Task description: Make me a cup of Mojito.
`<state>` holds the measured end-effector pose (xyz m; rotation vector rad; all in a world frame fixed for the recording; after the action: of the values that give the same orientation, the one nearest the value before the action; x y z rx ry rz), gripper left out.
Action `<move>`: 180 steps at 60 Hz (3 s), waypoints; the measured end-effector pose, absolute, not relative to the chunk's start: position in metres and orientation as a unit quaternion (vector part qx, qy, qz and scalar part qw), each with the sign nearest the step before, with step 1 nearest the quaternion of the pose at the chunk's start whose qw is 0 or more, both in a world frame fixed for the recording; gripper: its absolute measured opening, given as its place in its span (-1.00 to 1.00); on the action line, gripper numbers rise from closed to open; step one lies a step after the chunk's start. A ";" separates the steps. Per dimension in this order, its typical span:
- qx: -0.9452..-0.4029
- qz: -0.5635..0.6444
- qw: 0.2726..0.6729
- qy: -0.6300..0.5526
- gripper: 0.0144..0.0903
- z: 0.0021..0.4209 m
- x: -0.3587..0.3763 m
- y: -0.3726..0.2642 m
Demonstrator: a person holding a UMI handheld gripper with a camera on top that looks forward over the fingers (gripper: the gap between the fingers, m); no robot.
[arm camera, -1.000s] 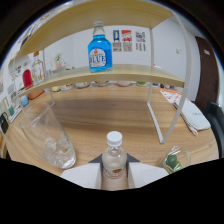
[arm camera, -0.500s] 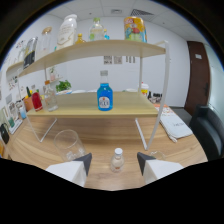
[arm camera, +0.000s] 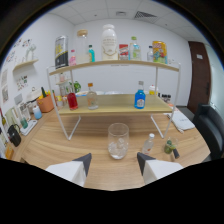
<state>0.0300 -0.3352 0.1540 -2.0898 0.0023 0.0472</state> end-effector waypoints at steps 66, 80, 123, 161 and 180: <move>-0.780 0.013 0.625 -0.014 0.69 0.393 -0.159 -0.106; -0.781 0.014 0.625 -0.009 0.02 0.397 -0.157 -0.097; -0.742 0.058 0.666 -0.046 -0.06 0.376 -0.113 -0.213; -0.728 0.271 0.571 0.265 -0.05 0.209 -0.052 -0.210; -0.579 0.494 0.462 0.455 -0.06 0.225 -0.045 -0.202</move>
<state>-0.0453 -0.2017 0.2249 -1.4233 1.1198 1.2135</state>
